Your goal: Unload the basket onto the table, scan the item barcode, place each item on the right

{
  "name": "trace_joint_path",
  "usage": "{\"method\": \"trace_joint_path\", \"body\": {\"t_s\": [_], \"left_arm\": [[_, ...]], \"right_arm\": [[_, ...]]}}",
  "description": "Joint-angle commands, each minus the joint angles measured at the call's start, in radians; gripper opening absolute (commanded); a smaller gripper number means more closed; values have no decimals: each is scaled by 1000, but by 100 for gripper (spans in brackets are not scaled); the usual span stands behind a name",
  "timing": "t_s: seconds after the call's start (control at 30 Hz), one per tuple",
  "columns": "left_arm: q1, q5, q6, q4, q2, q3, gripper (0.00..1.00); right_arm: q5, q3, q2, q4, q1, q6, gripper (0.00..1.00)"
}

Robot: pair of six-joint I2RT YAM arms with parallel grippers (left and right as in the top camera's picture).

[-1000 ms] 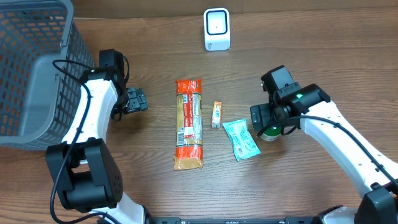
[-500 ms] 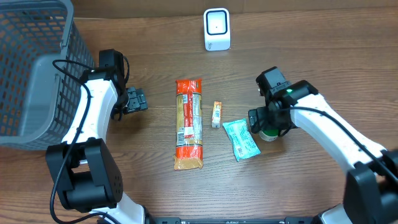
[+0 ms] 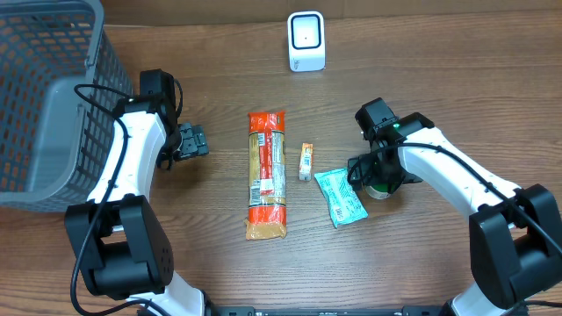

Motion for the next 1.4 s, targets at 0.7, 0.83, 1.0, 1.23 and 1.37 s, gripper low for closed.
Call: {"method": "trace_joint_path", "body": {"t_s": [0.7,0.83,1.0,1.23,1.37], "left_arm": [[0,-10,18,2,-21,4,100],[0,-10,18,2,-21,4,100],[0,-10,18,2,-21,4,100],[0,-10,18,2,-21,4,100],[0,-10,18,2,-21,4,100]], "right_arm": [[26,-16,-1,5,2,8,91],[29,-16,-1,5,2,7,90],[29,-17,-1,-2,2,8,90],[29,-58,-1,40,2,7,91],[29,-77,-1,74,2,8,91]]}}
